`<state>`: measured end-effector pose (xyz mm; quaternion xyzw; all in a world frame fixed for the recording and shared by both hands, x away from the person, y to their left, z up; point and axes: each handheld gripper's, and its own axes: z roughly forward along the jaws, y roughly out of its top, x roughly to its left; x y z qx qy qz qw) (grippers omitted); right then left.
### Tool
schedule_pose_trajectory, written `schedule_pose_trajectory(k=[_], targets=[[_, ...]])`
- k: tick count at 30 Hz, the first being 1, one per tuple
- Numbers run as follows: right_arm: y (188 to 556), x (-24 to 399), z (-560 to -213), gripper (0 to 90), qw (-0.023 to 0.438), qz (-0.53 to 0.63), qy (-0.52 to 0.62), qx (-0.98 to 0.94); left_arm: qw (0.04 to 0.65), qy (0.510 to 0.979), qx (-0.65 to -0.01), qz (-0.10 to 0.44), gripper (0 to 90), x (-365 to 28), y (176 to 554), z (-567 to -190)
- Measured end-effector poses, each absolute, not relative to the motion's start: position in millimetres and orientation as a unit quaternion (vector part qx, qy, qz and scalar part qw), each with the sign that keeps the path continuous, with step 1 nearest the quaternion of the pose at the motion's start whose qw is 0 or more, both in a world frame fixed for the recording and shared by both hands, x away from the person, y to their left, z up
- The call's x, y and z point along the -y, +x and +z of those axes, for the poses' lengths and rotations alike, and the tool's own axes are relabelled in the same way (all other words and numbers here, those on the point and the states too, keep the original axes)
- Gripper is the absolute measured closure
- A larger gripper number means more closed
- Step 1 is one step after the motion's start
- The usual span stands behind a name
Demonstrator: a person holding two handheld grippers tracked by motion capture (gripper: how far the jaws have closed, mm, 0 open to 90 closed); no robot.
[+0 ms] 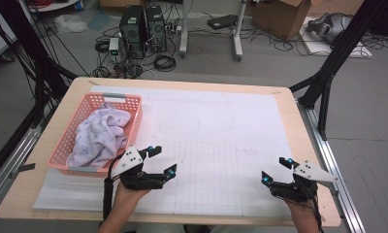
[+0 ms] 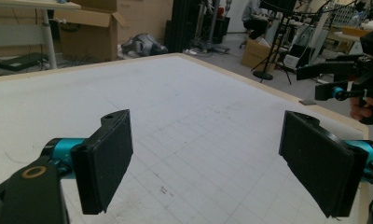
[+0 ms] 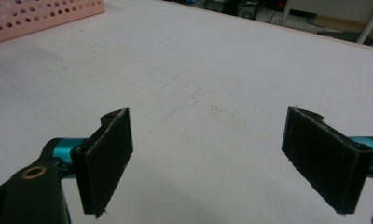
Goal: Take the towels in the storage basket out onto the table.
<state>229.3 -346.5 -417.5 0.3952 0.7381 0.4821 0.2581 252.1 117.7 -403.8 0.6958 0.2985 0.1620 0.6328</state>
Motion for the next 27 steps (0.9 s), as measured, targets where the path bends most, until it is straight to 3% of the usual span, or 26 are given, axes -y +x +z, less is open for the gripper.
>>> schedule_pose_trajectory(k=[7, 27], targets=[[229, 348, -417, 15.0, 0.258, 0.484, 0.397, -0.735, 0.637, 0.697, -0.293, 0.149, 17.8, -118, 252, -390], [230, 347, -418, 15.0, 0.256, 0.486, 0.396, -0.736, 0.632, 0.674, -0.328, 0.196, 17.8, -162, 270, -356]])
